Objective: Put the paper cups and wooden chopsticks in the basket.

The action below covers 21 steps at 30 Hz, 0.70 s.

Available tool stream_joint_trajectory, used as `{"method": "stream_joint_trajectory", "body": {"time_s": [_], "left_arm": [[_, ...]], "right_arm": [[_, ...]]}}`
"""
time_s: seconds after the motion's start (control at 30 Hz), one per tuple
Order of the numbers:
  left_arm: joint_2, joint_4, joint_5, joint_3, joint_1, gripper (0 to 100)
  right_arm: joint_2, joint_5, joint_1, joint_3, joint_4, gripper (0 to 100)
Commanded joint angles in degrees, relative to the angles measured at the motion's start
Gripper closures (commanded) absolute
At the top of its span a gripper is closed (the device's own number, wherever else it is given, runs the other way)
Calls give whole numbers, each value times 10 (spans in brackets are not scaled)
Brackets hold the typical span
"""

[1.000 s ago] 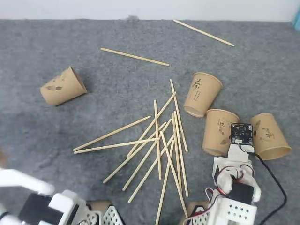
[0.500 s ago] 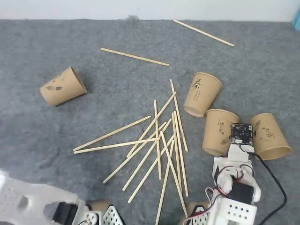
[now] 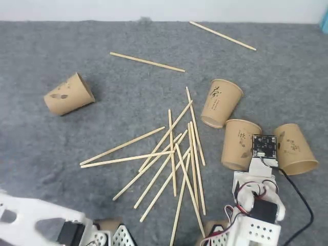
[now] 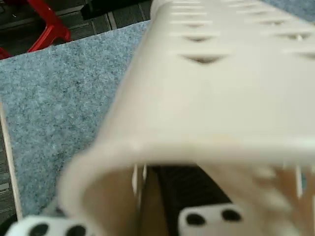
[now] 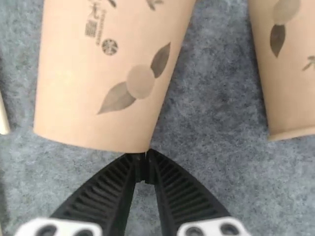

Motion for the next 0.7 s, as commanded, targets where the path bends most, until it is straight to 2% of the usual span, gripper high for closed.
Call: {"method": "stream_joint_trajectory", "body": {"time_s": [0.0, 0.1, 0.23, 0.37, 0.53, 0.67], "left_arm": [[18, 25, 4, 5, 14, 904], [18, 25, 4, 7, 13, 916], [18, 25, 4, 8, 13, 992], [16, 26, 5, 21, 18, 991], [6, 27, 8, 96, 38, 991], [-43, 27, 24, 209, 53, 991]], "right_arm": [[-7, 7, 6, 11, -7, 991], [-7, 7, 6, 11, -7, 991], [-7, 7, 6, 11, -7, 991], [-7, 7, 6, 11, -7, 991], [-7, 7, 6, 11, -7, 991], [-7, 7, 6, 11, -7, 991]]}}
